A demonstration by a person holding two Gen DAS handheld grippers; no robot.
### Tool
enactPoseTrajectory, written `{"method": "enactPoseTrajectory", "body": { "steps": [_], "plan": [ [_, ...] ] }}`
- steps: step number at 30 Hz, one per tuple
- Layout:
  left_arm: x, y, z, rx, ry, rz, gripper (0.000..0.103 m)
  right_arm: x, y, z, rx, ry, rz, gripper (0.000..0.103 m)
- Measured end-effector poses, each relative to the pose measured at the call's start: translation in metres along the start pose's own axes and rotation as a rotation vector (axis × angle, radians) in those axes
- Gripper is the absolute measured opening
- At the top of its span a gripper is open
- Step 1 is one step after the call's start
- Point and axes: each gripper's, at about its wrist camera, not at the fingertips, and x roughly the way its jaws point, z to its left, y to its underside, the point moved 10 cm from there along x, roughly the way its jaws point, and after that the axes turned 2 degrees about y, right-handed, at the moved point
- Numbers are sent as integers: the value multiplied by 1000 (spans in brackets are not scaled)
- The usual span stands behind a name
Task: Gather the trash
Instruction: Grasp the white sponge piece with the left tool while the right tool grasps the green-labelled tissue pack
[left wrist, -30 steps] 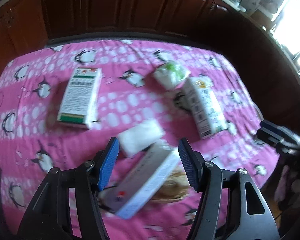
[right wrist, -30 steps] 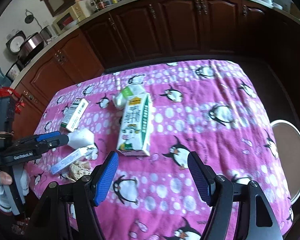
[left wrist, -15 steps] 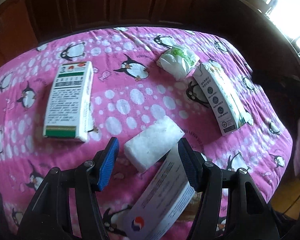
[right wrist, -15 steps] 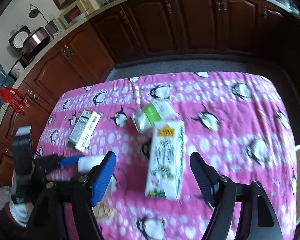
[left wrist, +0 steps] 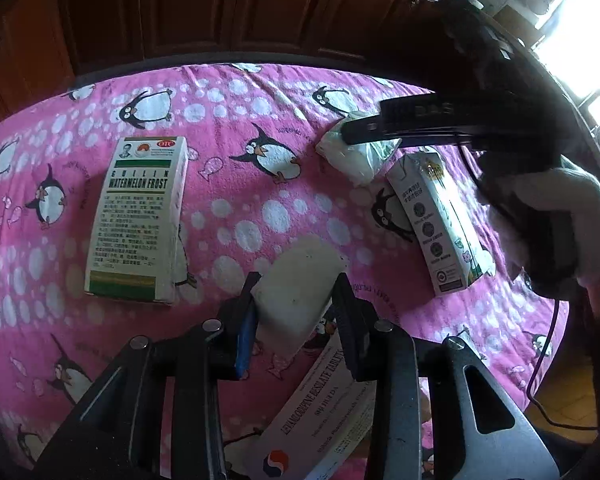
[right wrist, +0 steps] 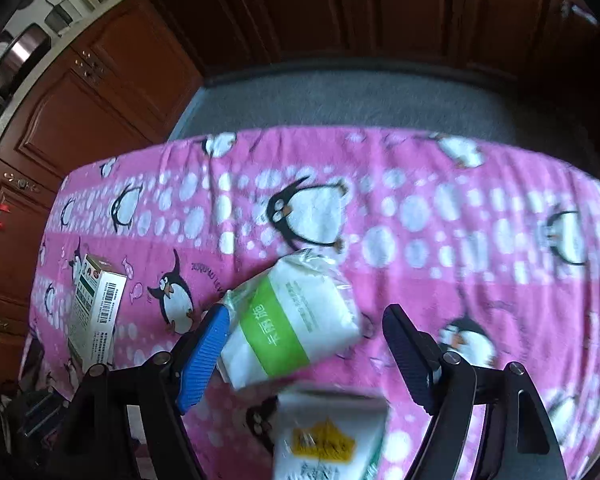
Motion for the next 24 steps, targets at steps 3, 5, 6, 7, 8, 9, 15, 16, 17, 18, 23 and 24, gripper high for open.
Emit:
{"method": "enactPoseTrajectory", "body": {
  "steps": [3, 5, 6, 7, 8, 9, 15, 16, 17, 18, 23, 24],
  "plan": [
    [4, -2, 1, -7, -3, 4, 33, 1, 0, 5, -28, 22, -21, 54],
    [7, -1, -1, -17, -4, 3, 33, -7, 2, 13, -48, -3, -49, 43],
    [6, -2, -1, -18, -4, 0, 31, -11, 3, 16, -58, -15, -61, 41],
    [10, -3, -5, -19, -5, -4, 30, -18, 4, 19, -73, -24, -82, 40],
    [8, -5, -6, -20, -6, -13, 29, -24, 5, 22, -82, -27, -98, 39],
    [6, -7, -7, -21, -7, -21, 29, -32, 7, 24, -89, -36, -118, 38],
    [-21, -18, -13, -10, -10, -71, 28, -87, 14, 26, -85, -87, -235, 38],
    [-24, -19, -14, -3, -13, -77, 28, -97, 18, 25, -80, -96, -253, 38],
    [-29, -19, -18, 5, -15, -83, 28, -102, 21, 25, -79, -98, -263, 38],
    [-32, -19, -21, 12, -15, -88, 28, -110, 26, 23, -80, -97, -276, 38],
    [-45, -16, -45, 55, -15, -107, 28, -137, 56, 8, -63, -87, -320, 38],
    [-46, -16, -50, 64, -13, -110, 28, -142, 62, 4, -59, -82, -328, 38]
  ]
}}
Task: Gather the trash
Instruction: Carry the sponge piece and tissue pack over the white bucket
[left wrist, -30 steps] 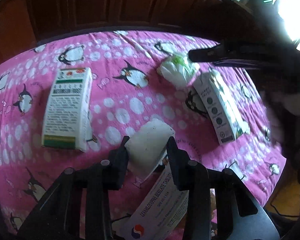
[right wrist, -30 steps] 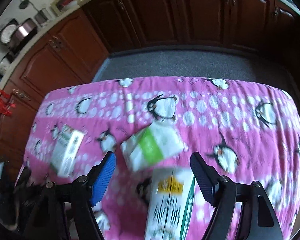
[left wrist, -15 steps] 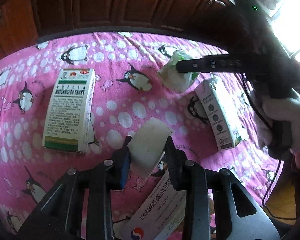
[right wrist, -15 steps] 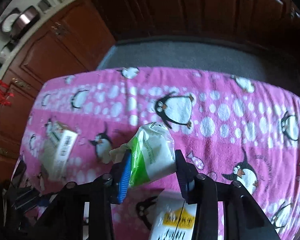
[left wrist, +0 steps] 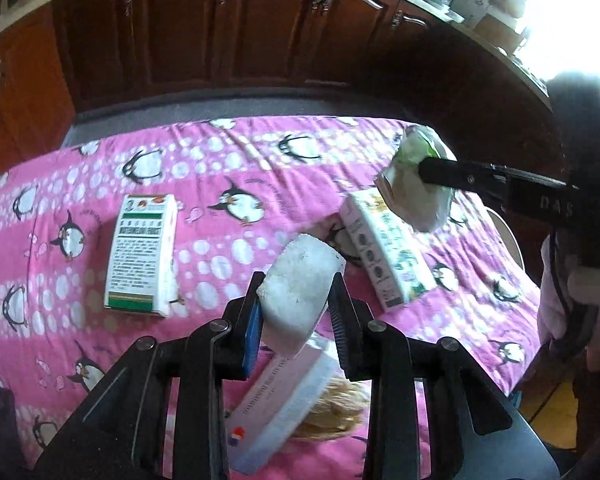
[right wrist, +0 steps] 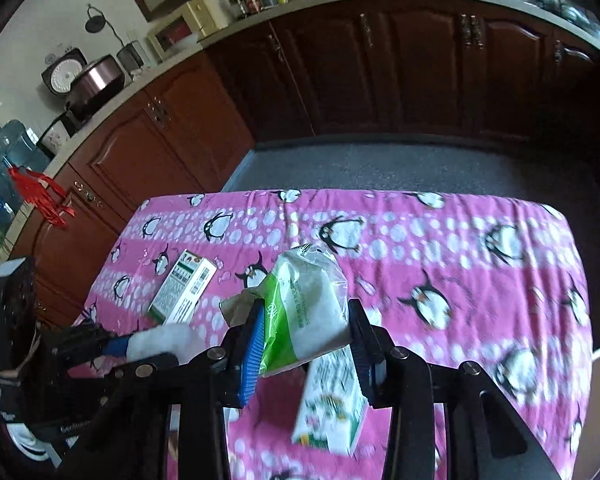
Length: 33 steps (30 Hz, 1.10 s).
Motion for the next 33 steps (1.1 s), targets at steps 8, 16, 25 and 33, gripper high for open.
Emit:
{"method": "enactPoseTrajectory", "body": {
  "steps": [8, 16, 25, 33],
  "plan": [
    [-9, 3, -53, 75, 28, -16, 28, -50, 30, -27, 31, 41, -53, 38],
    [-7, 6, -114, 164, 76, -12, 28, -97, 61, -78, 116, 94, -96, 38],
    [6, 5, -186, 250, 134, 3, 28, -142, 98, -139, 208, 165, -124, 38],
    [22, 7, -233, 306, 179, 35, 28, -169, 126, -183, 279, 215, -133, 38]
  ]
}}
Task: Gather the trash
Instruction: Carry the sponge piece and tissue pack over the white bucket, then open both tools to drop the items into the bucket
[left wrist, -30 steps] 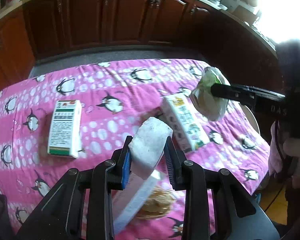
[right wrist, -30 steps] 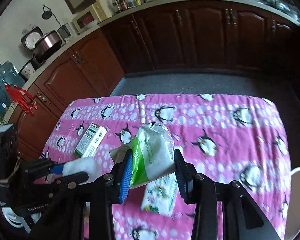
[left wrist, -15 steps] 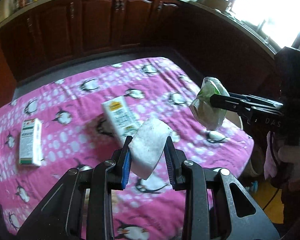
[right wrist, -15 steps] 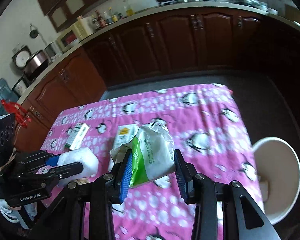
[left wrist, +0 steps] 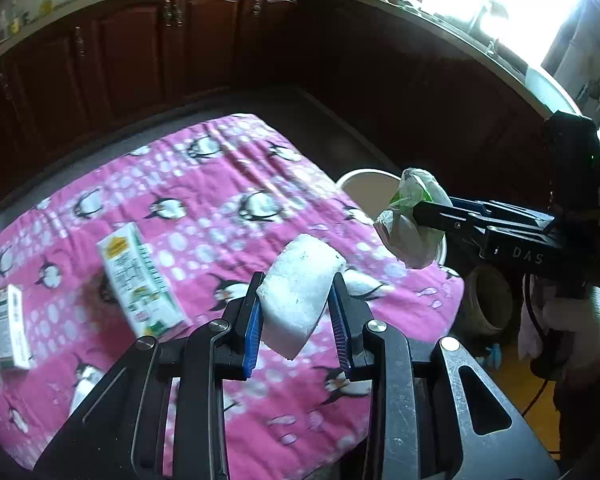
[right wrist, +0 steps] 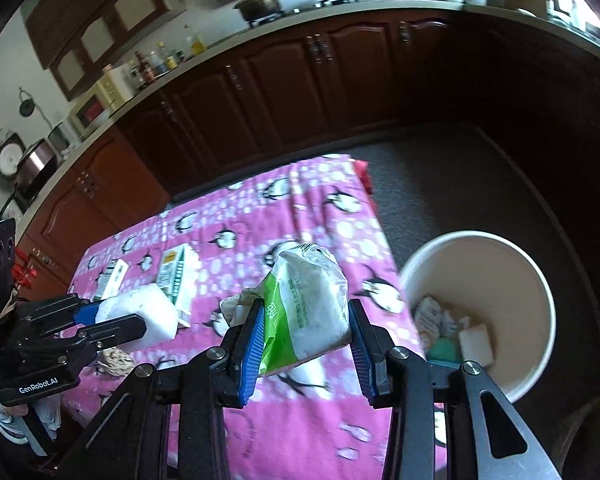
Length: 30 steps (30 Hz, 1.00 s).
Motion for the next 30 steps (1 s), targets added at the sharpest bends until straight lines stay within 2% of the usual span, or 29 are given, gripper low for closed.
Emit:
{"method": "enactPoseTrajectory", "body": {
  "steps": [18, 30],
  "plan": [
    [74, -36, -74, 29, 116, 55, 28, -17, 18, -115, 127, 147, 19, 39],
    [128, -55, -104, 0, 155, 99, 28, -7, 27, -165, 179, 227, 50, 39]
  ]
}}
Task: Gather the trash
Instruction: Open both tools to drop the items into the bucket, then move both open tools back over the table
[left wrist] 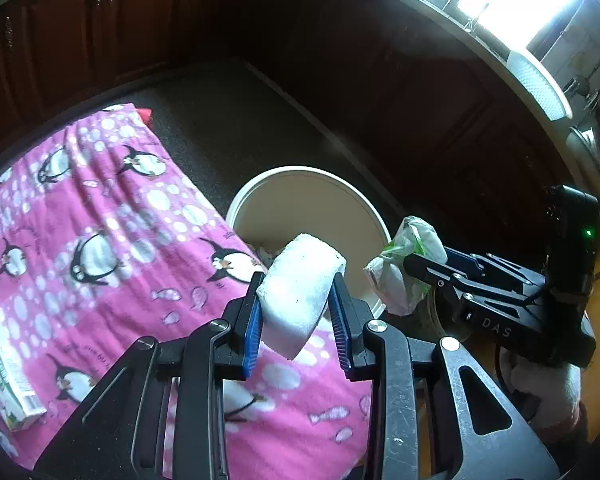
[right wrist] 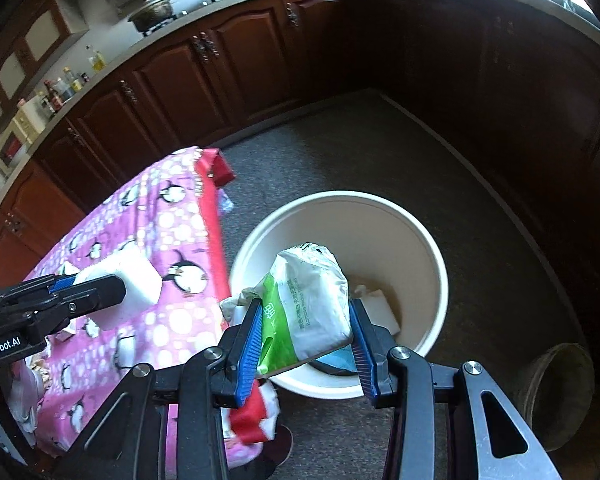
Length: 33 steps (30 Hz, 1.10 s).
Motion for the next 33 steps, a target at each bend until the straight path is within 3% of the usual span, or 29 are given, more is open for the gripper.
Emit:
{"method": "enactPoseTrajectory", "body": {
  "steps": [9, 13, 16, 18, 19, 23, 33],
  "plan": [
    [23, -15, -5, -20, 8, 4, 30, 17, 2, -22, 17, 63, 25, 42],
    [31, -21, -9, -35, 34, 2, 38, 22, -2, -24, 17, 87, 24, 45],
    [34, -25, -11, -51, 50, 1, 46, 21, -5, -27, 26, 107, 10, 52],
    [36, -24, -9, -52, 48, 8, 49, 19, -6, -29, 41, 108, 9, 65],
    [37, -23, -9, -53, 44, 11, 51, 19, -5, -29, 47, 101, 9, 66],
    [37, -18, -4, -62, 44, 21, 57, 18, -3, -25, 39, 98, 16, 67],
    [21, -11, 4, -55, 26, 6, 57, 14, -1, -11, 17, 87, 14, 67]
  ]
}}
